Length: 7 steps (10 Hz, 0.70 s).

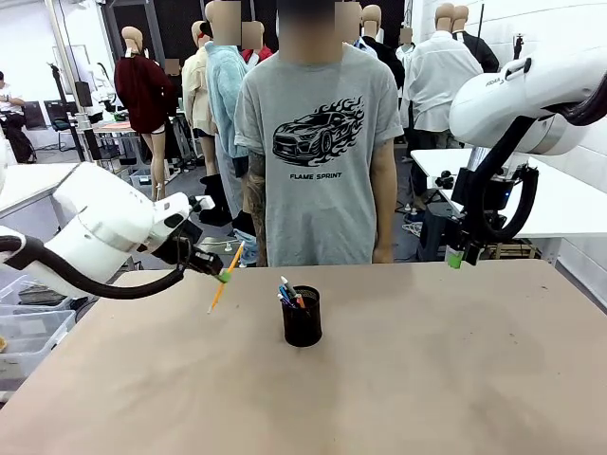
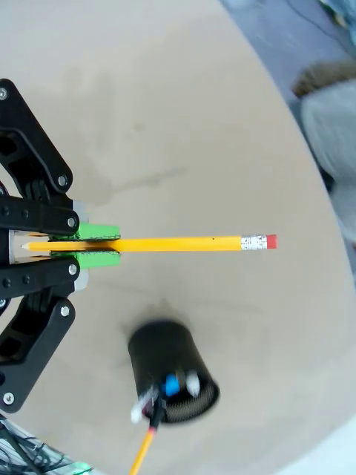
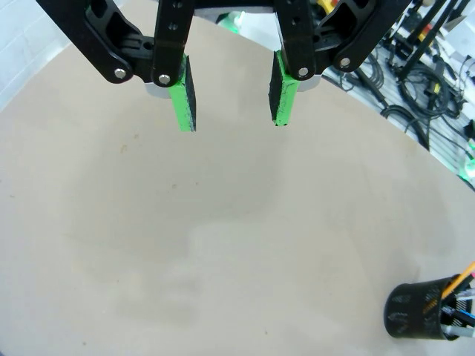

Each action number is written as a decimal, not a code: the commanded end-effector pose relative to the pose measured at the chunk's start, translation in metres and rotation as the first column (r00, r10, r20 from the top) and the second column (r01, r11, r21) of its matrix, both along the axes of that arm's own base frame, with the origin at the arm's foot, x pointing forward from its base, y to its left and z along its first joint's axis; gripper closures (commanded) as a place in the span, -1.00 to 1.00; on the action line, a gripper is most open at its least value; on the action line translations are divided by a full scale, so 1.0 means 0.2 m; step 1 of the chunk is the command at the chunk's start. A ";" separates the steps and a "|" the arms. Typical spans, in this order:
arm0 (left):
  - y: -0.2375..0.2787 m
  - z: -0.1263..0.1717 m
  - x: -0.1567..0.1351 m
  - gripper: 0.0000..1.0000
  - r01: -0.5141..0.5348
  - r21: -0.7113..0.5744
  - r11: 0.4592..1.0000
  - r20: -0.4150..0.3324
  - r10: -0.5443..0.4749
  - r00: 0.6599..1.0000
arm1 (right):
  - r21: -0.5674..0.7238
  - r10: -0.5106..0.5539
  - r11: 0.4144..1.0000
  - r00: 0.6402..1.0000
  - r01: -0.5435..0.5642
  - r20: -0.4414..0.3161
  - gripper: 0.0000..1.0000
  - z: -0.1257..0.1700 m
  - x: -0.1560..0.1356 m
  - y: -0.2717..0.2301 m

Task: Place the pens into the pen holder.
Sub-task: Pick up a writing instrument from the table and place it into the Pen holder.

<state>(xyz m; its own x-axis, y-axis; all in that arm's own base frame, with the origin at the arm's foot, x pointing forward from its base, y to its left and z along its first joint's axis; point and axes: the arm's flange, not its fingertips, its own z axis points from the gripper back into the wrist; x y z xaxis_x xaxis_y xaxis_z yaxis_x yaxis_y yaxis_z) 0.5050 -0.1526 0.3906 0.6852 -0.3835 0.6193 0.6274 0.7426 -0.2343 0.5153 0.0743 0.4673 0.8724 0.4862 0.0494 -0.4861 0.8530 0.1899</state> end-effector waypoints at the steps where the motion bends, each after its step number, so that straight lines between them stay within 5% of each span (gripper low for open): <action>1: 0.09 -0.09 -0.08 1.00 0.185 -0.161 0.969 0.082 -0.174 0.981 | 0.023 0.012 1.000 1.000 -0.012 -0.002 -0.03 0.00 0.00 0.00; 7: -0.03 -0.02 -0.14 1.00 0.384 -0.421 0.822 0.385 -0.221 0.896 | 0.023 0.012 1.000 1.000 -0.012 -0.002 -0.03 0.00 0.00 0.00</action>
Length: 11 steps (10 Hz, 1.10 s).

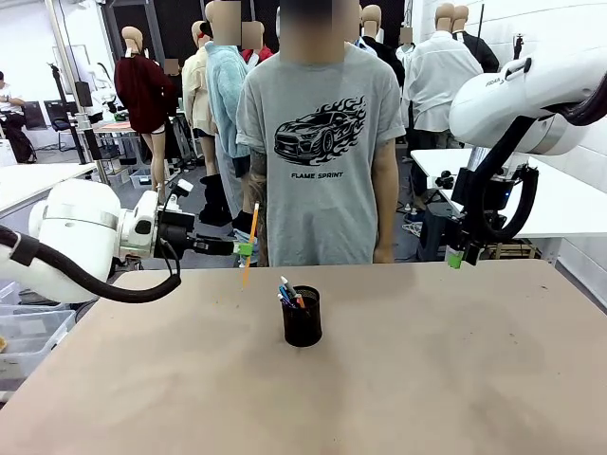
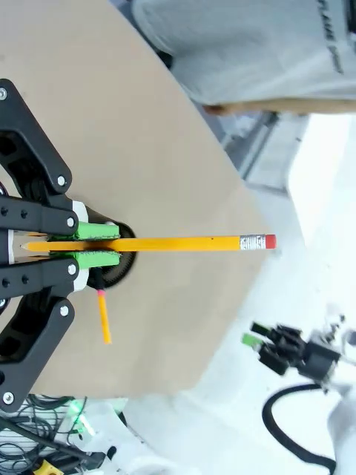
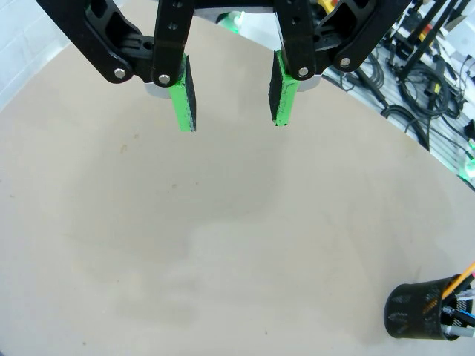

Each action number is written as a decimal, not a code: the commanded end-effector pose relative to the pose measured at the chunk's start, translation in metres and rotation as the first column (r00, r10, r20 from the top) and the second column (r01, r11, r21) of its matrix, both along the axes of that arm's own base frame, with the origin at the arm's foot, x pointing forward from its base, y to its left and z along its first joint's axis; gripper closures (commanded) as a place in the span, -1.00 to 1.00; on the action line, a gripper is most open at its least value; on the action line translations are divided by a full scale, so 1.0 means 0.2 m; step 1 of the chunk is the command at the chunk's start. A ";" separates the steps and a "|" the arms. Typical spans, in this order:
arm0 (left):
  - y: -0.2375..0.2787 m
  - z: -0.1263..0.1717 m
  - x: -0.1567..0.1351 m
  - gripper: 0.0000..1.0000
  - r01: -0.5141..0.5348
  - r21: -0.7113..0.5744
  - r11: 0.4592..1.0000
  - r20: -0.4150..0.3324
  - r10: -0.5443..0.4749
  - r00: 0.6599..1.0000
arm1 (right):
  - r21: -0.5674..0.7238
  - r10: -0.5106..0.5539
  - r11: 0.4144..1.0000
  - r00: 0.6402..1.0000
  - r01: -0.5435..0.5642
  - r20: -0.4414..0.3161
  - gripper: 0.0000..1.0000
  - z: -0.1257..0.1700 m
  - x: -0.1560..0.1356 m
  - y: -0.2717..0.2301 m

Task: Place the pens into the pen holder.
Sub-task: Pick up a writing instrument from the table and place it into the Pen holder.

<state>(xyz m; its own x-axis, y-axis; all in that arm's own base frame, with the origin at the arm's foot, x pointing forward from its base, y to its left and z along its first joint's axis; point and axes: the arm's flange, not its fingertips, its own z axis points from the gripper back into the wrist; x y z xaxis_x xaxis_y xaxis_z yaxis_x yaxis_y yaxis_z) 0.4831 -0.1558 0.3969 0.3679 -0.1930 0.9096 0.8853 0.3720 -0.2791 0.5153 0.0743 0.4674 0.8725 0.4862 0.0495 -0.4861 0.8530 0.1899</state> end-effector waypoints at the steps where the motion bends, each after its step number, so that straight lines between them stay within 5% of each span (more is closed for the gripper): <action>1: -0.06 -0.04 -0.04 1.00 0.017 -0.090 0.996 0.071 -0.010 0.997 | 0.023 0.012 1.000 1.000 -0.012 -0.002 -0.03 0.00 0.00 0.00; 3: -0.17 -0.03 -0.02 1.00 0.023 -0.165 0.986 0.131 -0.001 0.991 | 0.023 0.012 1.000 1.000 -0.012 -0.002 -0.03 0.00 0.00 0.00; 4: -0.22 -0.03 -0.03 1.00 -0.012 0.080 0.997 0.115 0.002 0.993 | 0.023 0.012 1.000 1.000 -0.012 -0.002 -0.03 0.00 0.00 0.00; 5: -0.12 0.02 -0.02 1.00 0.017 -0.110 0.994 0.083 -0.008 0.997 | 0.023 0.012 1.000 1.000 -0.012 -0.002 -0.03 0.00 0.00 0.00; 7: -0.18 0.00 -0.04 1.00 0.014 -0.058 0.998 0.096 -0.009 0.995 | 0.023 0.012 1.000 1.000 -0.012 -0.002 -0.03 0.00 0.00 0.00; 9: -0.29 -0.05 -0.02 1.00 0.080 -0.125 0.989 0.197 -0.055 0.979 | 0.023 0.012 1.000 1.000 -0.012 -0.002 -0.03 0.00 0.00 0.00; 11: -0.38 -0.09 0.04 1.00 0.132 -0.172 0.976 0.202 -0.096 0.975 | 0.023 0.012 1.000 1.000 -0.012 -0.002 -0.03 0.00 0.00 0.00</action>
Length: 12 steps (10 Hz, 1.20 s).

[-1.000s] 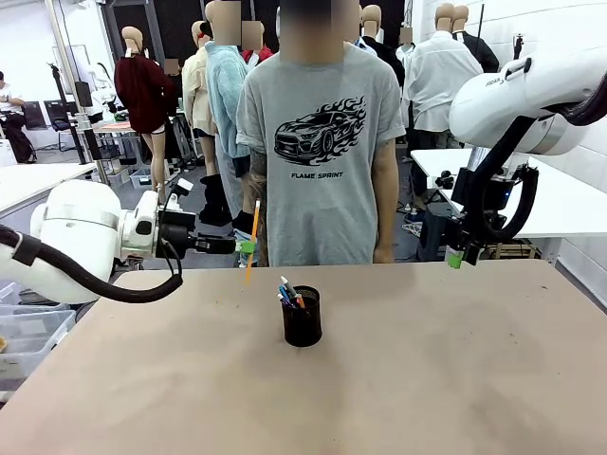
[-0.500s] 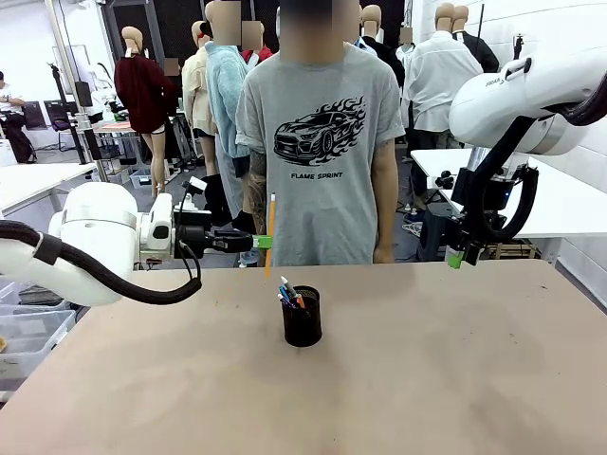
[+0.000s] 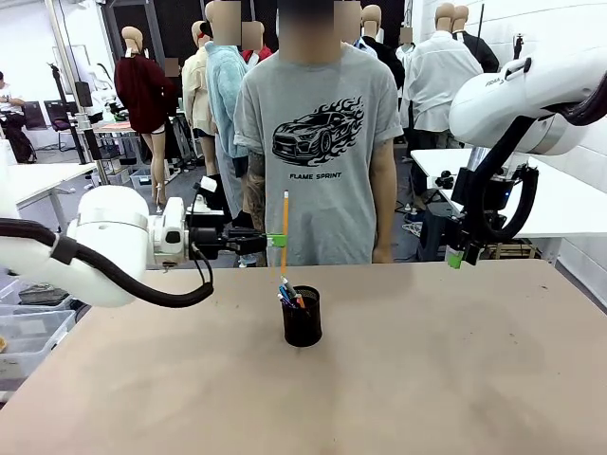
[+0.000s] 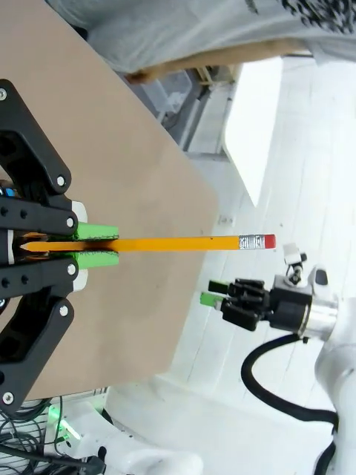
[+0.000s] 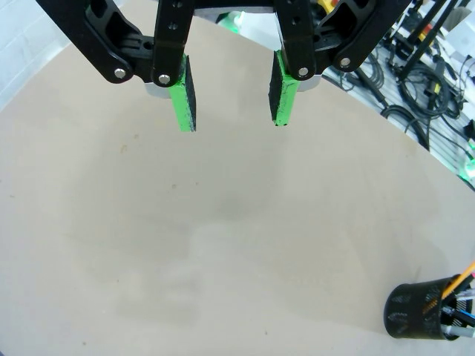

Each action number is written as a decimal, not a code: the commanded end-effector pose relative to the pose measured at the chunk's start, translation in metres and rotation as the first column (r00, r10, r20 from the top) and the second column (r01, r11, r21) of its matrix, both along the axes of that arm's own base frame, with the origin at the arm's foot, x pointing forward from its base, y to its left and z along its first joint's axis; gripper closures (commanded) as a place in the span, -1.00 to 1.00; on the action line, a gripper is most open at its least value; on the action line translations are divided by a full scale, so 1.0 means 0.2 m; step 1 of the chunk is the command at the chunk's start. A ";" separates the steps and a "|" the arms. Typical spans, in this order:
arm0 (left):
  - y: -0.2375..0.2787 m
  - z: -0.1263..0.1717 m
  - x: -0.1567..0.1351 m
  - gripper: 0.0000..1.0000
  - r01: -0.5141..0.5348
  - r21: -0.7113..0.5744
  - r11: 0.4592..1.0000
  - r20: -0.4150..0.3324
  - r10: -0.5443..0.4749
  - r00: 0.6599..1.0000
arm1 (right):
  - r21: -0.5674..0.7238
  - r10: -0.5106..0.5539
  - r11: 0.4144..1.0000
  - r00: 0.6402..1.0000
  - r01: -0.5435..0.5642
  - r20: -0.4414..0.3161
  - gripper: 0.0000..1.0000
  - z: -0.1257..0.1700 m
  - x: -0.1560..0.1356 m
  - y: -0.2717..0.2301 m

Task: Place the pens into the pen holder.
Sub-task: Pick up a writing instrument from the table and place it into the Pen holder.

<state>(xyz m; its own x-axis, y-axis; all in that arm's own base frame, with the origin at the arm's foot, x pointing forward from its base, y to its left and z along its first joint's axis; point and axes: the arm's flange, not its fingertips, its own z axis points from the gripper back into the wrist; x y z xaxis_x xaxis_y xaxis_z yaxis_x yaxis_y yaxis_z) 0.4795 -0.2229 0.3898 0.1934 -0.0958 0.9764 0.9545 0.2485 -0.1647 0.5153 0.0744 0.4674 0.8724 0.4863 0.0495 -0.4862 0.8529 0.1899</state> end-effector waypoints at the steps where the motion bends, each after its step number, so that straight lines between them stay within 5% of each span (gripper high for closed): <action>1: -0.09 -0.08 0.10 1.00 0.044 -0.059 0.997 0.026 -0.042 0.999 | 0.023 0.012 1.000 1.000 -0.012 -0.002 -0.03 0.00 0.00 0.00; 6: -0.31 -0.21 0.19 1.00 0.115 -0.009 0.993 -0.015 -0.115 0.993 | 0.023 0.012 1.000 1.000 -0.012 -0.002 -0.03 0.00 0.00 0.00; 12: -0.28 -0.30 0.22 1.00 0.118 -0.014 0.993 -0.029 -0.119 0.992 | 0.023 0.012 1.000 1.000 -0.012 -0.002 -0.03 0.00 0.00 0.00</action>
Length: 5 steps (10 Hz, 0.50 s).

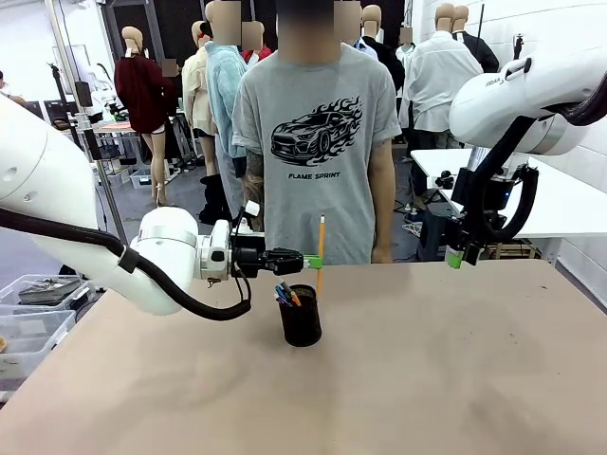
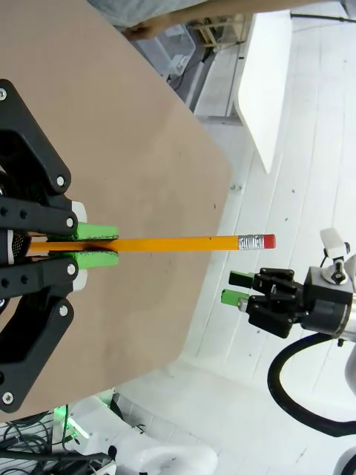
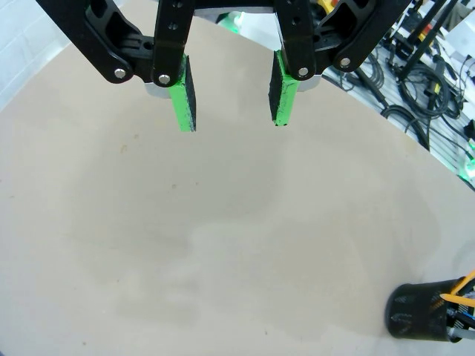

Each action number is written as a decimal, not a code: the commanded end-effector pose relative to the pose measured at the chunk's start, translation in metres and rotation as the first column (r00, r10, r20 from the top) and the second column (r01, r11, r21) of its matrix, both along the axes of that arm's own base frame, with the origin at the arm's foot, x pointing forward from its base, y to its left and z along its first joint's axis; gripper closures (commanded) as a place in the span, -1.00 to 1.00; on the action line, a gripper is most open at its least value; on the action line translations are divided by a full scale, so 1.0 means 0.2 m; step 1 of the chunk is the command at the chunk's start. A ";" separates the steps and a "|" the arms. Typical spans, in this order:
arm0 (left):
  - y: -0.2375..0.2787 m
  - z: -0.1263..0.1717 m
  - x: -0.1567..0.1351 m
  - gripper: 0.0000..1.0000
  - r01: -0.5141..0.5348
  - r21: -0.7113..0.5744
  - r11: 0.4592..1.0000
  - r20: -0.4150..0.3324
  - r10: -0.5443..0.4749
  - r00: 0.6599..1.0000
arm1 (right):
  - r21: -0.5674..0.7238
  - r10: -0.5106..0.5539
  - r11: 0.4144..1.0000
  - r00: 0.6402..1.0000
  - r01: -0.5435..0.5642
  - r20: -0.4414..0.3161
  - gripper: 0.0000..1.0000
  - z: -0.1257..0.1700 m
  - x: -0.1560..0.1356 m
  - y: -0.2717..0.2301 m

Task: Place the pens into the pen holder.
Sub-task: Pick up a writing instrument from the table and place it into the Pen holder.

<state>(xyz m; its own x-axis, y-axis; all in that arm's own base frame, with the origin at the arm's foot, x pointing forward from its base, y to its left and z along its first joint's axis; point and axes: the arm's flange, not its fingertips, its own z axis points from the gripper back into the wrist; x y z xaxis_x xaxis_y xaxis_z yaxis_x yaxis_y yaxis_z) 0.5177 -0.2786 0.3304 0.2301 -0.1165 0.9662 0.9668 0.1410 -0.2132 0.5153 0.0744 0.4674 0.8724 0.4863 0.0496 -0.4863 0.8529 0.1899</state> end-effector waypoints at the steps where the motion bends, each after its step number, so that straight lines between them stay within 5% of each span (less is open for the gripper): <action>1: 0.00 0.00 0.02 1.00 0.015 -0.028 1.000 0.019 -0.014 1.000 | 0.023 0.012 1.000 1.000 -0.011 -0.002 -0.03 0.00 0.00 0.00; 5: 0.02 0.05 0.00 1.00 0.048 -0.078 0.996 0.040 -0.045 0.998 | 0.023 0.012 1.000 1.000 -0.011 -0.002 -0.03 0.00 0.00 0.00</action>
